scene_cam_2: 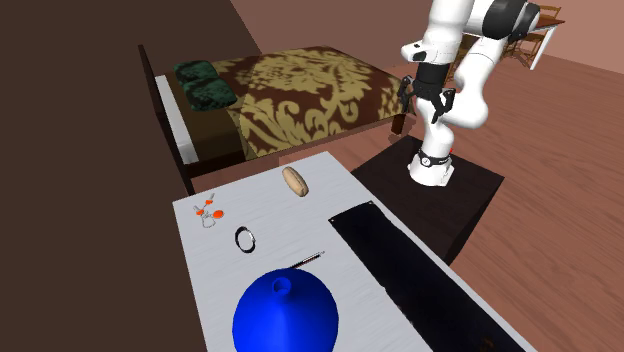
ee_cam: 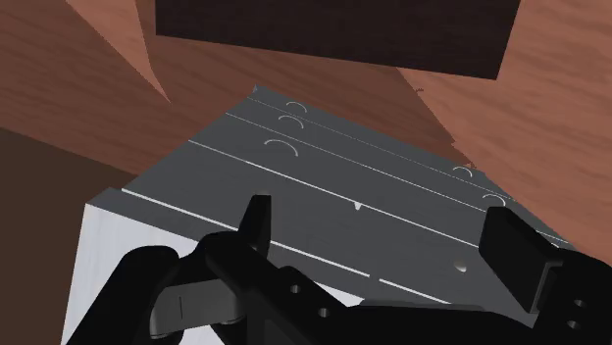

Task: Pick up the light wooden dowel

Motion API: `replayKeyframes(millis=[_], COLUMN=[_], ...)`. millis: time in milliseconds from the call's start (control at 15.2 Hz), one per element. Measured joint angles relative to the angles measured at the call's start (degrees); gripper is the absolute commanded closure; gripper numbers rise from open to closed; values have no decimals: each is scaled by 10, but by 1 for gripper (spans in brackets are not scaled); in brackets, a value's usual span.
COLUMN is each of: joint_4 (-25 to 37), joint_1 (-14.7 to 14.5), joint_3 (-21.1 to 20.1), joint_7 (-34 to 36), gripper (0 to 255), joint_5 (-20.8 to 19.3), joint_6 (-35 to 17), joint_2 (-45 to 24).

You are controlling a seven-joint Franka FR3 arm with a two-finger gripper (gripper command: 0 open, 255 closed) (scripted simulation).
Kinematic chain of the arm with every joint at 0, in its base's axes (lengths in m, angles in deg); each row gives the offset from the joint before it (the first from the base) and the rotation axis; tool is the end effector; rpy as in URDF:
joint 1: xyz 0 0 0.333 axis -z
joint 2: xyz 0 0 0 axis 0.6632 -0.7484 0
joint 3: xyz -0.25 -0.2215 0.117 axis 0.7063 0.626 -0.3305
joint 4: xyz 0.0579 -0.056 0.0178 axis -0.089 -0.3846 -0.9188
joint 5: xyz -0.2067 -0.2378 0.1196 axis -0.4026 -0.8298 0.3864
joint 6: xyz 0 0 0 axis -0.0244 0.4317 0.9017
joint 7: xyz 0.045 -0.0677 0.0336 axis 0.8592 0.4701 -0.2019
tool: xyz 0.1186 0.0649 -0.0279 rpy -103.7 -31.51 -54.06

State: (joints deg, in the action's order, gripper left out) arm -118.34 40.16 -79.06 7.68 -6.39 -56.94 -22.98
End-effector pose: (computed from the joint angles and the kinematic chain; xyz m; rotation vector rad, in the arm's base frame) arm 0.2115 0.0194 0.5660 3.1222 0.1227 0.0136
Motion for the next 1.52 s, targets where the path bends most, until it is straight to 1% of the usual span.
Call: replayKeyframes(millis=[66, 198, 594, 858, 1056, 1122, 1254, 1518], joint_4=[0, 2, 31, 71, 118, 134, 171, 248], joint_1=[0, -1, -14, -29, -40, -46, -56, -62], joint_3=[0, 21, 105, 158, 199, 207, 225, 257], joint_7=[0, -35, -195, -306, -396, -422, -477, -597], gripper=[0, 0, 0, 0, 0, 0, 0, 0], joint_5=[0, -13, -55, -68, -67, -63, -50, -18], joint_6=[0, -8, -62, -95, -116, -120, -135, -144], joint_2=[0, -12, -99, -175, -247, -269, -324, -424])
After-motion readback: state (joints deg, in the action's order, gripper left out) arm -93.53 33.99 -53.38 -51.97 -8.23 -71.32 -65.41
